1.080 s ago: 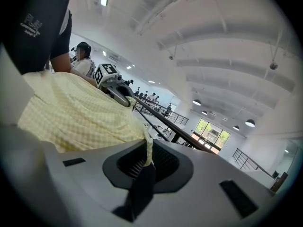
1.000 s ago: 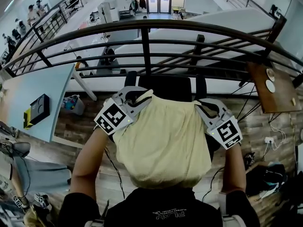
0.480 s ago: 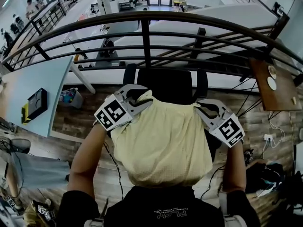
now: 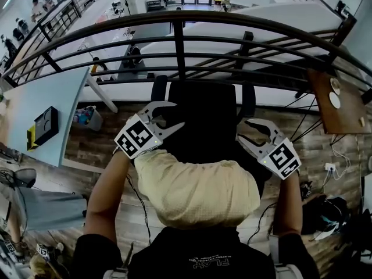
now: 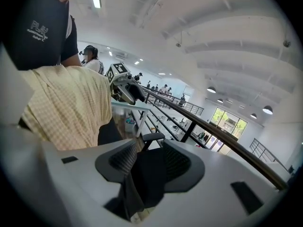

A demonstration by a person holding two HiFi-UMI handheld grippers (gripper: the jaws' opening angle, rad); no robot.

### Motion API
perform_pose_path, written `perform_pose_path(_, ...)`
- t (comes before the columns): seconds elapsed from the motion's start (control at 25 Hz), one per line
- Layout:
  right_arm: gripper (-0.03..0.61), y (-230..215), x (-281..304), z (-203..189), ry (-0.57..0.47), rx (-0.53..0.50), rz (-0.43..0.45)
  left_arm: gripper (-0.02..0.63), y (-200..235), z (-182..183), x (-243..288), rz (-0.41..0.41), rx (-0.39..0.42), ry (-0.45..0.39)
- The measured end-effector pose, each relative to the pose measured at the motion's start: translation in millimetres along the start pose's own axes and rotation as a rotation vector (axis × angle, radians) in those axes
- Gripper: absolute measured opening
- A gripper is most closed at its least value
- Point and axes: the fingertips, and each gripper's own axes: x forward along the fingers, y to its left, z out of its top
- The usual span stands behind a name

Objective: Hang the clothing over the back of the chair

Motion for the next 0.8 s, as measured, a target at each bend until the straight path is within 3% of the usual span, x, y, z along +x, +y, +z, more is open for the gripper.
perform_pose_path(0.52, 0.132, 1, -2, 11, -0.029, -0.047, -0.063, 0.201, -2, 16, -6, 0.029, -0.022, -0.045)
perform_pose_path(0.72, 0.097, -18, -13, 29, -0.076, -0.124, -0.191, 0.191, 0, 42, -15, 0.065, 0.008, -0.096)
perform_pose_path(0.8, 0.074, -26, -24, 40, -0.104, -0.142, -0.242, 0.147, 2, 54, -22, 0.102, 0.025, -0.126)
